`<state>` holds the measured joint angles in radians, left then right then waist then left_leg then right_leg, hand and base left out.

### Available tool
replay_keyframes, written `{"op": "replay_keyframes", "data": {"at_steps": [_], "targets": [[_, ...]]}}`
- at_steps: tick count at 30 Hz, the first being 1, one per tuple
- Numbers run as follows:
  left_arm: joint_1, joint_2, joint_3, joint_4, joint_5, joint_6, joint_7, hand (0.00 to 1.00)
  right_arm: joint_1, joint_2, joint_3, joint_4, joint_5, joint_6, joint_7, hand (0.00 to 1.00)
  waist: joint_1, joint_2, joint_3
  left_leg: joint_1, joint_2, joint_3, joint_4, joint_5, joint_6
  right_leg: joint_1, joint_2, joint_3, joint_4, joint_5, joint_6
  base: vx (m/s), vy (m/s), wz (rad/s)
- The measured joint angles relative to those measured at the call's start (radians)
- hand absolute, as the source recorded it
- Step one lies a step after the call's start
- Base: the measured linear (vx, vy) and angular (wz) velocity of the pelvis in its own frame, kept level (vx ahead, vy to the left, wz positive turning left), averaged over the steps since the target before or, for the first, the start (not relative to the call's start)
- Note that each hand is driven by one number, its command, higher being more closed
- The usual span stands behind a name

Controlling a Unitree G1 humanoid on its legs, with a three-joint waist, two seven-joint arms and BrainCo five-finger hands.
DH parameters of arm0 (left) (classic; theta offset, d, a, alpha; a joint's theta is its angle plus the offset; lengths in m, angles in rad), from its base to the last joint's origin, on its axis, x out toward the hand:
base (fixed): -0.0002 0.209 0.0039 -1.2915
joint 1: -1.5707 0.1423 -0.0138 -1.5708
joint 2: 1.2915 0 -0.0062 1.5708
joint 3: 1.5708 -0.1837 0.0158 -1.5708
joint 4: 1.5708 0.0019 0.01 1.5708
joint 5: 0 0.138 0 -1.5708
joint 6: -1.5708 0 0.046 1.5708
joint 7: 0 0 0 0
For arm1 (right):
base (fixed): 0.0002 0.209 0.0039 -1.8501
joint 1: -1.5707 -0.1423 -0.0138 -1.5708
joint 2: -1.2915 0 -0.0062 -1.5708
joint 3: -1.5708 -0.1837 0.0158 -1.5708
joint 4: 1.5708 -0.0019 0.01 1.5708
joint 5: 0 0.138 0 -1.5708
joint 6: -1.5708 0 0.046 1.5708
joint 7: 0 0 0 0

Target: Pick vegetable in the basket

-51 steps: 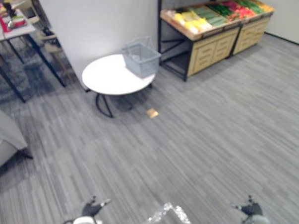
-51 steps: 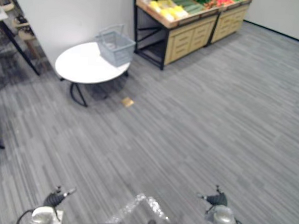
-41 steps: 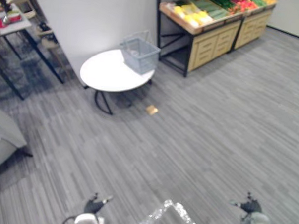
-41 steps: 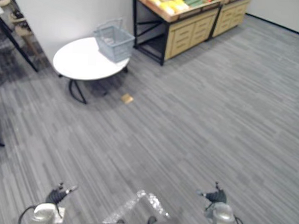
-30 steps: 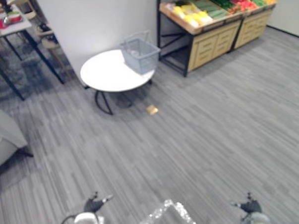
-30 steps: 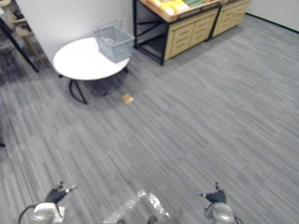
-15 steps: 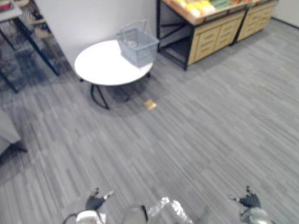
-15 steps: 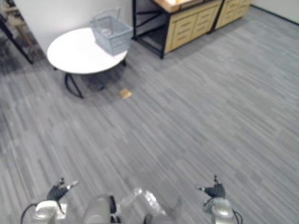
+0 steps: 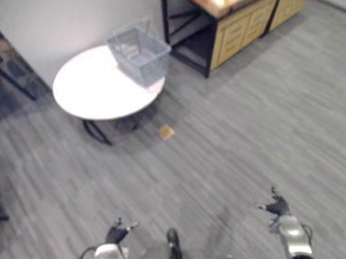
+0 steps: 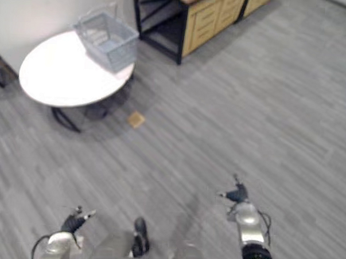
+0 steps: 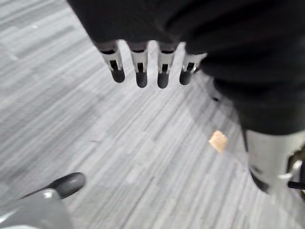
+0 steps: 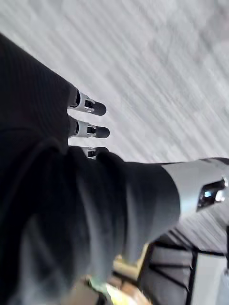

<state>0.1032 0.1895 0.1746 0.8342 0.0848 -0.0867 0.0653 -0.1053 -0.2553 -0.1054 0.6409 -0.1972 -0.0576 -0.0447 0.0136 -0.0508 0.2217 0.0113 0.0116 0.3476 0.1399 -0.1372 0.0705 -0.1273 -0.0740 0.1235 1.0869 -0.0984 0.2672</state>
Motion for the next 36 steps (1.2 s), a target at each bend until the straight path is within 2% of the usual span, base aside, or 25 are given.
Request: {"op": "replay_keyframes", "data": {"at_steps": [1, 2, 3, 4, 5, 7, 9, 10, 12, 14, 15, 16, 17, 19, 21, 23, 25, 27, 28, 30, 32, 33, 34, 35, 36], "targets": [[-0.003, 0.002, -0.012, 0.000, 0.000, 0.000, 0.001, 0.00, -0.004, 0.000, 0.007, -0.026, -0.001, -0.002, 0.000, 0.00, -0.011, 0.007, 0.002, 0.030, 0.002, -0.013, -0.015, -0.008, -0.004, -0.038, -0.012, -0.040, 0.023, -0.023, -0.042, 0.59, 0.048, 0.47], [-0.013, 0.003, -0.027, 0.001, 0.000, -0.001, 0.001, 0.00, -0.010, -0.001, 0.013, -0.076, -0.003, -0.012, -0.002, 0.00, -0.027, 0.019, -0.001, 0.080, 0.007, -0.043, -0.049, -0.013, -0.011, -0.117, -0.044, -0.115, 0.008, -0.081, -0.140, 0.58, -0.010, 0.74], [-0.030, 0.005, -0.036, 0.004, -0.001, -0.001, 0.002, 0.00, -0.016, -0.001, 0.016, -0.116, -0.012, -0.017, -0.005, 0.00, -0.040, 0.023, 0.001, 0.113, 0.013, -0.089, -0.077, -0.016, -0.015, -0.178, -0.067, -0.164, -0.077, -0.105, -0.180, 0.49, -0.057, 0.85], [-0.042, 0.009, -0.045, 0.007, -0.001, -0.001, 0.002, 0.00, -0.017, -0.003, 0.015, -0.131, -0.024, -0.019, -0.010, 0.00, -0.043, 0.031, 0.005, 0.125, 0.022, -0.114, -0.086, -0.022, -0.025, -0.205, -0.071, -0.180, -0.151, -0.111, -0.189, 0.51, -0.165, 1.00], [-0.074, 0.013, -0.054, 0.007, -0.001, -0.002, 0.002, 0.00, -0.023, -0.011, 0.015, -0.147, -0.037, -0.019, -0.015, 0.00, -0.044, 0.034, 0.006, 0.141, 0.042, -0.155, -0.089, -0.037, -0.048, -0.238, -0.070, -0.184, -0.341, -0.107, -0.185, 0.52, -0.268, 1.21], [-0.114, 0.014, -0.061, 0.027, 0.000, -0.009, 0.003, 0.00, -0.033, -0.030, 0.009, -0.169, -0.042, -0.019, -0.031, 0.00, -0.049, 0.025, 0.001, 0.158, 0.070, -0.230, -0.088, -0.064, -0.088, -0.227, -0.081, -0.165, -0.781, -0.029, -0.174, 0.58, -0.381, 1.33], [-0.118, 0.013, -0.061, 0.036, 0.000, -0.021, 0.003, 0.00, -0.046, -0.039, 0.007, -0.191, -0.044, -0.017, -0.039, 0.00, -0.043, 0.004, -0.006, 0.192, 0.085, -0.264, -0.085, -0.093, -0.137, -0.223, -0.102, -0.142, -0.933, 0.039, -0.165, 0.46, -0.351, 1.03], [-0.103, 0.006, -0.061, 0.047, 0.001, -0.022, 0.004, 0.00, -0.061, -0.046, 0.009, -0.202, -0.051, -0.018, -0.040, 0.00, -0.043, 0.016, -0.008, 0.215, 0.107, -0.298, -0.053, -0.126, -0.174, -0.217, -0.097, -0.135, -0.862, 0.135, -0.113, 0.62, -0.476, 1.00], [-0.069, -0.002, -0.067, 0.069, 0.006, -0.026, 0.004, 0.00, -0.093, -0.060, 0.050, -0.204, -0.091, -0.015, -0.042, 0.00, -0.033, 0.063, -0.012, 0.158, 0.174, -0.312, 0.138, -0.128, -0.177, -0.210, -0.063, -0.183, -0.750, 0.079, -0.154, 0.64, -0.532, 0.65], [-0.055, -0.021, -0.052, 0.088, 0.007, -0.030, 0.004, 0.00, -0.152, -0.085, 0.120, -0.211, -0.120, -0.015, -0.043, 0.00, -0.027, 0.118, 0.020, -0.046, 0.272, -0.338, 0.597, -0.013, -0.164, -0.114, -0.005, -0.243, -0.756, 0.017, -0.201, 0.57, -0.494, 0.35], [-0.042, -0.032, -0.053, 0.088, 0.006, -0.025, 0.004, 0.00, -0.172, -0.088, 0.152, -0.212, -0.120, -0.015, -0.047, 0.00, -0.005, 0.124, 0.033, -0.115, 0.315, -0.317, 0.791, -0.006, -0.160, -0.038, 0.019, -0.268, -0.788, 0.011, -0.221, 0.40, -0.262, 0.16], [-0.035, -0.034, -0.054, 0.087, 0.005, -0.025, 0.004, 0.00, -0.179, -0.083, 0.164, -0.213, -0.120, -0.016, -0.052, 0.00, 0.006, 0.127, 0.033, -0.138, 0.327, -0.285, 0.850, -0.009, -0.157, 0.005, 0.023, -0.274, -0.807, 0.005, -0.230, 0.48, -0.294, 0.17], [-0.031, -0.035, -0.055, 0.086, 0.005, -0.024, 0.004, 0.00, -0.188, -0.073, 0.178, -0.223, -0.120, -0.018, -0.065, 0.00, 0.022, 0.105, 0.045, -0.173, 0.334, -0.210, 0.894, -0.017, -0.141, 0.087, 0.022, -0.284, -0.858, -0.003, -0.243, 0.45, -0.259, 0.21], [-0.027, -0.035, -0.053, 0.081, 0.006, -0.024, 0.004, 0.00, -0.229, -0.073, 0.194, -0.233, -0.133, -0.022, -0.077, 0.00, 0.032, 0.096, 0.042, -0.223, 0.319, -0.092, 0.833, -0.038, -0.115, 0.161, 0.014, -0.295, -0.939, -0.010, -0.254, 0.44, -0.195, 0.19], [-0.020, -0.037, -0.051, 0.081, 0.008, -0.024, 0.003, 0.00, -0.294, -0.090, 0.194, -0.231, -0.158, -0.026, -0.078, 0.00, 0.030, 0.091, 0.043, -0.274, 0.263, 0.040, 0.590, -0.062, -0.116, 0.196, -0.005, -0.312, -0.997, -0.003, -0.241, 0.45, -0.037, 0.17], [-0.023, -0.039, -0.050, 0.082, 0.008, -0.024, 0.003, 0.00, -0.329, -0.108, 0.197, -0.214, -0.164, -0.026, -0.078, 0.00, 0.029, 0.087, 0.048, -0.280, 0.198, 0.085, 0.367, -0.042, -0.118, 0.222, -0.031, -0.329, -1.028, -0.003, -0.237, 0.35, 0.077, 0.18], [-0.029, -0.044, -0.050, 0.082, 0.010, -0.023, 0.004, 0.00, -0.368, -0.136, 0.205, -0.166, -0.190, -0.026, -0.078, 0.00, 0.027, 0.077, 0.054, -0.277, 0.135, 0.099, 0.147, 0.057, -0.113, 0.260, -0.066, -0.349, -1.040, -0.024, -0.204, 0.40, 0.145, 0.30], [-0.015, -0.064, -0.051, 0.079, 0.016, -0.027, 0.005, 0.00, -0.390, -0.171, 0.220, -0.135, -0.196, -0.018, -0.078, 0.00, 0.031, 0.105, 0.044, -0.242, 0.126, 0.104, -0.043, 0.236, -0.114, 0.302, -0.058, -0.358, -1.037, -0.051, -0.165, 0.43, 0.199, 0.18], [-0.005, -0.061, -0.049, 0.087, 0.017, -0.025, 0.005, 0.00, -0.392, -0.163, 0.230, -0.131, -0.197, -0.017, -0.081, 0.00, 0.034, 0.076, 0.042, -0.221, 0.105, 0.109, -0.057, 0.269, -0.012, 0.326, -0.079, -0.349, -1.016, -0.099, -0.134, 0.41, 0.235, 0.15], [-0.006, -0.061, -0.049, 0.082, 0.022, -0.022, 0.005, 0.00, -0.397, -0.158, 0.233, -0.130, -0.214, -0.021, -0.077, 0.00, 0.035, 0.044, 0.037, -0.201, 0.055, 0.106, -0.075, 0.220, -0.022, 0.294, -0.128, -0.338, -0.923, -0.100, -0.137, 0.37, 0.252, 0.20], [0.002, -0.058, -0.053, 0.082, 0.038, -0.020, 0.006, 0.00, -0.399, -0.152, 0.233, -0.120, -0.238, -0.020, -0.077, 0.00, 0.051, 0.036, 0.038, -0.120, -0.001, 0.098, -0.114, 0.178, -0.015, 0.227, -0.190, -0.295, -0.673, -0.090, -0.130, 0.39, 0.255, 0.19], [0.007, -0.052, -0.059, 0.082, 0.045, -0.019, 0.007, 0.00, -0.399, -0.137, 0.233, -0.119, -0.239, -0.020, -0.078, 0.00, 0.043, 0.037, 0.039, -0.075, -0.019, 0.072, -0.121, 0.152, -0.014, 0.143, -0.211, -0.241, -0.442, -0.035, -0.101, 0.36, 0.172, 0.36], [0.006, -0.044, -0.064, 0.083, 0.045, -0.019, 0.008, 0.00, -0.400, -0.128, 0.233, -0.118, -0.239, -0.020, -0.078, 0.00, 0.038, 0.040, 0.041, -0.058, -0.020, 0.056, -0.118, 0.140, -0.017, 0.096, -0.203, -0.205, -0.334, -0.034, -0.098, 0.36, 0.105, 0.63], [0.004, -0.027, -0.081, 0.082, 0.045, -0.019, 0.009, 0.00, -0.401, -0.111, 0.235, -0.114, -0.239, -0.019, -0.079, 0.00, 0.027, 0.040, 0.041, -0.028, -0.016, 0.029, -0.115, 0.132, -0.017, 0.022, -0.179, -0.166, -0.204, -0.058, -0.124, 0.36, 0.035, 0.81], [0.001, -0.014, -0.093, 0.082, 0.045, -0.020, 0.009, 0.00, -0.409, -0.103, 0.241, -0.114, -0.239, -0.019, -0.079, 0.00, 0.017, 0.041, 0.041, -0.004, -0.013, -0.001, -0.122, 0.130, -0.020, -0.028, -0.167, -0.177, -0.211, -0.099, -0.161, 0.36, 0.014, 0.84]]}}
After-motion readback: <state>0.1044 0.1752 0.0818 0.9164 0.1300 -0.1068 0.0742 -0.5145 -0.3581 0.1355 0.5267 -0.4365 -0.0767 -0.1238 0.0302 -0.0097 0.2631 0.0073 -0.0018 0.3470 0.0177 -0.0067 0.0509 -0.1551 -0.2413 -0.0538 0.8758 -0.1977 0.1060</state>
